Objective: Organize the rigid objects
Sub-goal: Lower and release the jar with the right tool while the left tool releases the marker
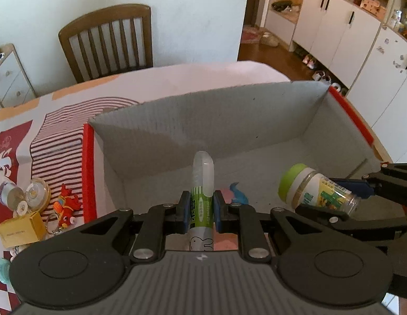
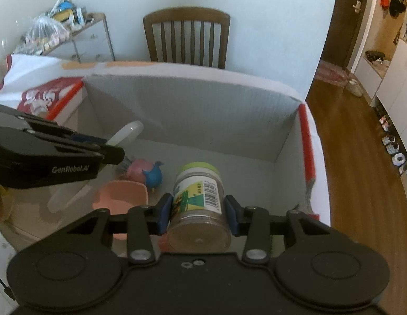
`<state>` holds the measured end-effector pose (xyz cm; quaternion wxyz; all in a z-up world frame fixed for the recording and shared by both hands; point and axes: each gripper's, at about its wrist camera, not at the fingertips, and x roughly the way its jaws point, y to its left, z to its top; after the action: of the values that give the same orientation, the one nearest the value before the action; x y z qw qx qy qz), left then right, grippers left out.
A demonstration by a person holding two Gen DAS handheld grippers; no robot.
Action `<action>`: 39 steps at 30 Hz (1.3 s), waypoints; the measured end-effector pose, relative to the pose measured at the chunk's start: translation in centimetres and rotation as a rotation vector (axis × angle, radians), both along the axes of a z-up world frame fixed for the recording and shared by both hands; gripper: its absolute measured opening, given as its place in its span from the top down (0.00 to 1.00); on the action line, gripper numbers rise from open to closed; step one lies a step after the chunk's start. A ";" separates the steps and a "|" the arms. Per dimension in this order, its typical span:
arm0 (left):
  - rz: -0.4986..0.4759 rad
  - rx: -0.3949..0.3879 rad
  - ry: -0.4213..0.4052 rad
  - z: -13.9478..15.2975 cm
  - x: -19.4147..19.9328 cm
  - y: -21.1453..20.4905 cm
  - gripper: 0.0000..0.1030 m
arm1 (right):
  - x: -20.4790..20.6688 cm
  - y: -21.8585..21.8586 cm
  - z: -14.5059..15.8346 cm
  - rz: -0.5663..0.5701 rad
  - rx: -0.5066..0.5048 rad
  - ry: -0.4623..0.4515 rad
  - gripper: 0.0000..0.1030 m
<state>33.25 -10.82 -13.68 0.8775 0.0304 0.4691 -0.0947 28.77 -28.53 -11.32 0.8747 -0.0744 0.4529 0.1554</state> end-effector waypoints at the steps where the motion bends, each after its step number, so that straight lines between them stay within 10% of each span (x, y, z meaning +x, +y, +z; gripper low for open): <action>1: 0.002 0.001 0.015 -0.2 0.2 -0.1 0.83 | 0.1 0.0 -0.1 0.007 -0.005 0.005 0.60; 20: 0.025 -0.005 0.165 -1.7 1.2 -0.4 0.83 | 0.1 1.0 -0.5 0.055 -0.075 0.046 0.58; 39: 0.039 -0.094 0.035 3.0 -4.0 2.1 0.83 | -2.9 -0.2 3.1 0.047 0.000 -0.019 0.39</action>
<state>29.29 -8.75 -10.65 0.8714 -0.0216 0.4799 -0.1000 25.82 -28.72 -8.20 0.8751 -0.0866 0.4427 0.1753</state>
